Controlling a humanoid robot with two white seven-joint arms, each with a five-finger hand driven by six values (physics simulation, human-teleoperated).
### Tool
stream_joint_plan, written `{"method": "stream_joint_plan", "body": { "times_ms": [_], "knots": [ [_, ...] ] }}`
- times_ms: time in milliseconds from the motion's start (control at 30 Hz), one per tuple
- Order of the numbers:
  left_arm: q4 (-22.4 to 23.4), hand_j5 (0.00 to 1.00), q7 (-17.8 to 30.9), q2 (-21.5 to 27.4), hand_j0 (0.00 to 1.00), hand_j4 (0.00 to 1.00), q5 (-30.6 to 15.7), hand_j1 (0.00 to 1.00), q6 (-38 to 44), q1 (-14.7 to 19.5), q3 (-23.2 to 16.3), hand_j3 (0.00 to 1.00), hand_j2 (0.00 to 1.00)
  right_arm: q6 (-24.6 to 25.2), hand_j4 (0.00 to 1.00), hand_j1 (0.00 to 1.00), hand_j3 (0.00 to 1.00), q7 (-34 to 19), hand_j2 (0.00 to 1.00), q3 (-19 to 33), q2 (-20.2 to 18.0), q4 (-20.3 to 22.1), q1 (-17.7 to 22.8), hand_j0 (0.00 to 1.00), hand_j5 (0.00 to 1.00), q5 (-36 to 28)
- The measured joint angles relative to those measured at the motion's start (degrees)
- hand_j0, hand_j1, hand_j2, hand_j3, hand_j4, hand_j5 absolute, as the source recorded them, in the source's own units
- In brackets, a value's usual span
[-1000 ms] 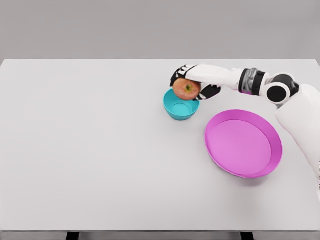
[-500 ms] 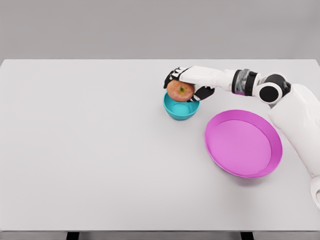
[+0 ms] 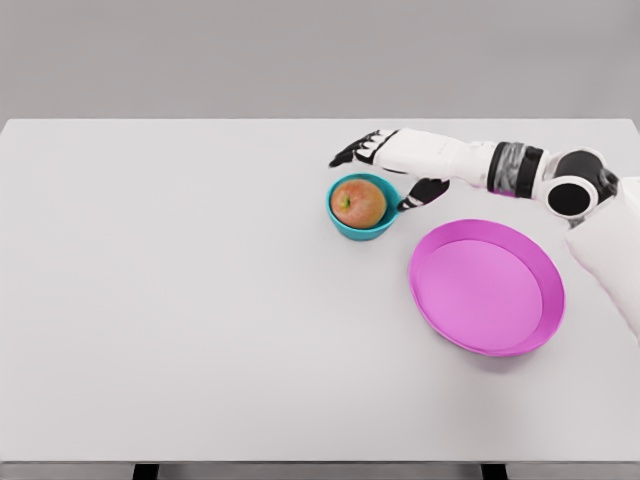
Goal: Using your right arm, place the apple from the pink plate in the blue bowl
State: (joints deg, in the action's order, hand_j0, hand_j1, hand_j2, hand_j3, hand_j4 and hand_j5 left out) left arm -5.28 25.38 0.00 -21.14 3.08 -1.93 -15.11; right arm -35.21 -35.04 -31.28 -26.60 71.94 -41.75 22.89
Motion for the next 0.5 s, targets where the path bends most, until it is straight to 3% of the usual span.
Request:
{"method": "stream_joint_plan", "body": {
  "times_ms": [100, 233, 333, 500],
  "knots": [
    [-0.1, 1.00, 0.0, 0.0, 1.00, 1.00, 0.0, 1.00, 0.0, 0.2, 0.1, 1.00, 1.00, 0.0, 1.00, 1.00, 1.00, 0.0, 1.00, 2.3, -5.0, 8.3, 3.7, 1.00, 1.00, -2.1],
    [-0.2, 1.00, 0.0, 0.0, 1.00, 1.00, -0.1, 1.00, -0.1, 0.4, 0.2, 1.00, 1.00, 0.0, 1.00, 1.00, 1.00, 0.0, 1.00, 4.6, -16.8, 18.5, 8.7, 1.00, 1.00, -10.3],
    [-0.2, 1.00, 0.1, 0.0, 1.00, 1.00, -0.1, 1.00, -0.1, 0.4, 0.2, 1.00, 1.00, 0.0, 1.00, 1.00, 1.00, 0.0, 1.00, 6.0, -20.6, 21.4, 9.6, 1.00, 1.00, -12.8],
    [-0.2, 1.00, 0.1, 0.0, 1.00, 1.00, -0.1, 1.00, -0.2, 0.4, 0.3, 1.00, 1.00, 0.0, 1.00, 1.00, 1.00, 0.0, 1.00, 8.8, -22.5, 22.7, 12.0, 1.00, 1.00, -13.9]
  ]
}}
